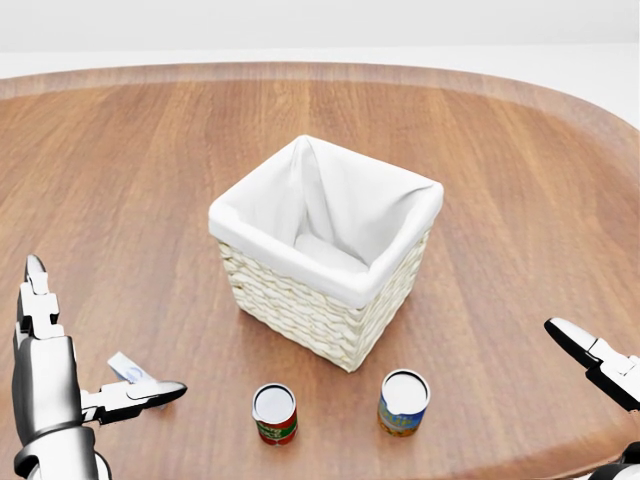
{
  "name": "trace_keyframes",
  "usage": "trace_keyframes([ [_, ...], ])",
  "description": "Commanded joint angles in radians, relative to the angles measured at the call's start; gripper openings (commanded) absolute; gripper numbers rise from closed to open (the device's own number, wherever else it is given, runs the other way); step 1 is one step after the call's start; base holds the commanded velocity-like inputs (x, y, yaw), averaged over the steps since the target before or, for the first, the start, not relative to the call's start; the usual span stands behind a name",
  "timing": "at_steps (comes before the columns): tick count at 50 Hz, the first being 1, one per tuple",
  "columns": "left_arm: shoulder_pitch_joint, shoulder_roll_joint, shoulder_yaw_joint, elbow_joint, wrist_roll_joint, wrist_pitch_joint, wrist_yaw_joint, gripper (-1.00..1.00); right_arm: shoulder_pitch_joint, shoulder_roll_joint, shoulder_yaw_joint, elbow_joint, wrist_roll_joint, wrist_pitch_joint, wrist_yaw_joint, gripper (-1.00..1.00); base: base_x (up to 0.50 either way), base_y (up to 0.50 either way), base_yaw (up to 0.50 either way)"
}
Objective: Pick up the alphabet soup and the cream cheese box, and put them in the basket.
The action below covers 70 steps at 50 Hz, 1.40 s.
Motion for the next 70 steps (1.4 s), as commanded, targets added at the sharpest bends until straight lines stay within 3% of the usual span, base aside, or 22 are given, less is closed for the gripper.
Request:
trace_keyframes([
  [1, -0.001, 0.001, 0.001, 0.008, -0.005, 0.0, 0.002, 1.0, 0.0, 0.0, 0.0, 0.006, 0.0, -0.003, 0.0, 1.0, 0.16, 0.0, 0.0],
  [35, -0.005, 0.002, -0.001, 0.01, 0.002, 0.0, -0.001, 1.0, 0.002, 0.001, 0.002, -0.006, -0.003, 0.007, 0.0, 1.0, 0.17, 0.0, 0.0],
  [40, -0.008, 0.003, 0.0, 0.018, 0.0, 0.0, 0.002, 1.0, -0.003, 0.0, 0.0, 0.008, -0.002, -0.003, 0.0, 1.0, 0.16, 0.0, 0.0],
  [45, -0.009, 0.004, 0.001, 0.024, -0.003, 0.0, 0.004, 1.0, 0.002, 0.0, 0.002, -0.011, -0.002, 0.009, 0.0, 1.0, 0.16, 0.0, 0.0],
  [48, -0.003, 0.002, 0.001, 0.009, 0.001, 0.0, 0.007, 1.0, 0.0, 0.0, 0.0, 0.004, -0.002, -0.003, 0.0, 1.0, 0.16, 0.0, 0.0],
  [70, -0.003, 0.002, 0.002, 0.008, 0.001, 0.0, 0.01, 1.0, 0.001, 0.001, 0.001, 0.0, -0.003, -0.003, 0.0, 1.0, 0.17, 0.0, 0.0],
])
